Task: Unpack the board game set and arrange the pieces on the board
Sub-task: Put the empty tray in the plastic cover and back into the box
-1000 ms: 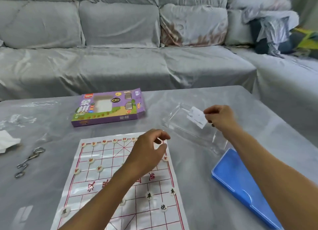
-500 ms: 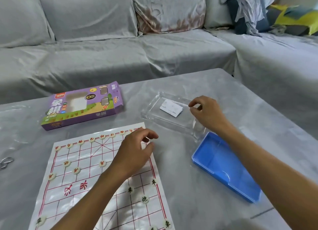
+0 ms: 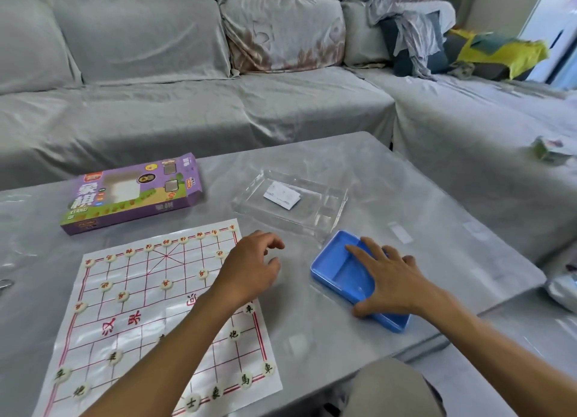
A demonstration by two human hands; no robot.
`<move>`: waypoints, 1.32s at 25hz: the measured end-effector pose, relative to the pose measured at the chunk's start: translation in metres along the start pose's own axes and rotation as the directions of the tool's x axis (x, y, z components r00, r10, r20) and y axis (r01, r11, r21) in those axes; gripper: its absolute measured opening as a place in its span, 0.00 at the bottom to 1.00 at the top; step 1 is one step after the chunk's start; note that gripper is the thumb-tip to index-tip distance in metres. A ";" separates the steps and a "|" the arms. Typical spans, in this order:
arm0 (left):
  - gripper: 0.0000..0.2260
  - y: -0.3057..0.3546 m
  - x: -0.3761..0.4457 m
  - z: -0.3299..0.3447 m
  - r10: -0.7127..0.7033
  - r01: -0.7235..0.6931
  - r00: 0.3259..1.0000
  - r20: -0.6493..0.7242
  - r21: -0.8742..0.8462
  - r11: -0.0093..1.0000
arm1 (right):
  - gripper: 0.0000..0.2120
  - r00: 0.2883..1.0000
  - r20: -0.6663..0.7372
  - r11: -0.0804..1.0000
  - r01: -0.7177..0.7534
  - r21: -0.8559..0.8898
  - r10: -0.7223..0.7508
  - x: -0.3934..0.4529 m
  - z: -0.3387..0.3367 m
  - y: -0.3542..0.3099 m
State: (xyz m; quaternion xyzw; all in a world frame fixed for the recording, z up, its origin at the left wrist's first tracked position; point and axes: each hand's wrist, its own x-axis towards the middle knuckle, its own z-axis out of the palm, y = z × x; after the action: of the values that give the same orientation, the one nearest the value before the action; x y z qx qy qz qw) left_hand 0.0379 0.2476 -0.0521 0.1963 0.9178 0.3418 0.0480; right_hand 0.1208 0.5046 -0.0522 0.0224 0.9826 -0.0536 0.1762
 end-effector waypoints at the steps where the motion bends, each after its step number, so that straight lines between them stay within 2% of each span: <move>1: 0.12 0.000 0.004 0.003 0.002 -0.002 1.000 0.007 0.036 0.999 | 0.53 1.000 -0.021 0.999 0.012 0.035 -0.011 -0.002 -0.004 0.001; 4: 0.21 0.003 0.027 0.022 0.016 -0.027 0.998 0.053 0.220 0.975 | 0.49 0.996 -0.090 0.986 0.015 0.166 0.000 -0.011 -0.020 0.013; 6: 0.28 0.009 0.047 0.035 0.013 -0.055 0.994 0.113 0.381 0.923 | 0.49 0.983 -0.178 0.979 -0.008 0.202 0.045 -0.015 -0.032 0.022; 9: 0.30 0.017 0.071 0.051 0.027 -0.142 0.974 0.227 0.510 0.848 | 0.50 0.961 -0.255 0.976 -0.052 0.213 0.107 -0.014 -0.051 0.031; 13: 0.27 0.023 0.067 0.045 0.134 -0.258 0.947 0.292 0.445 0.857 | 0.50 0.942 -0.304 0.974 -0.074 0.216 0.139 -0.001 -0.072 0.027; 16: 0.24 0.016 0.026 0.033 0.262 -0.405 0.889 0.375 0.380 0.831 | 0.49 0.936 -0.327 0.974 -0.057 0.220 0.129 0.010 -0.080 0.008; 18: 0.23 0.006 -0.007 0.026 0.325 -0.450 0.870 0.371 0.329 0.830 | 0.48 0.943 -0.317 0.983 -0.051 0.176 0.105 0.020 -0.074 -0.011; 20: 0.23 -0.003 -0.028 0.021 0.348 -0.433 0.890 0.294 0.308 0.847 | 0.47 0.950 -0.298 0.991 -0.055 0.119 0.088 0.033 -0.061 -0.033; 23: 0.23 -0.008 -0.037 0.014 0.235 -0.284 0.953 0.194 0.285 0.916 | 0.46 0.965 -0.248 0.994 -0.059 0.092 0.080 0.056 -0.036 -0.057; 26: 0.21 -0.009 -0.035 0.011 0.165 -0.229 0.957 0.239 0.269 0.936 | 0.46 0.963 -0.262 0.997 -0.061 0.041 0.070 0.080 -0.022 -0.069; 33: 0.17 -0.018 -0.035 0.009 0.159 -0.240 0.952 0.263 0.314 0.918 | 0.45 0.945 -0.318 0.997 -0.078 0.016 0.079 0.112 -0.006 -0.085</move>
State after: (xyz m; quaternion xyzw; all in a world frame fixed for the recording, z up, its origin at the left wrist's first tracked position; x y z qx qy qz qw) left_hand 0.0662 0.2272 -0.0722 0.3334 0.9262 0.1547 0.0847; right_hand 0.0090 0.4236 -0.0774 0.0701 0.9964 -0.0439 0.0174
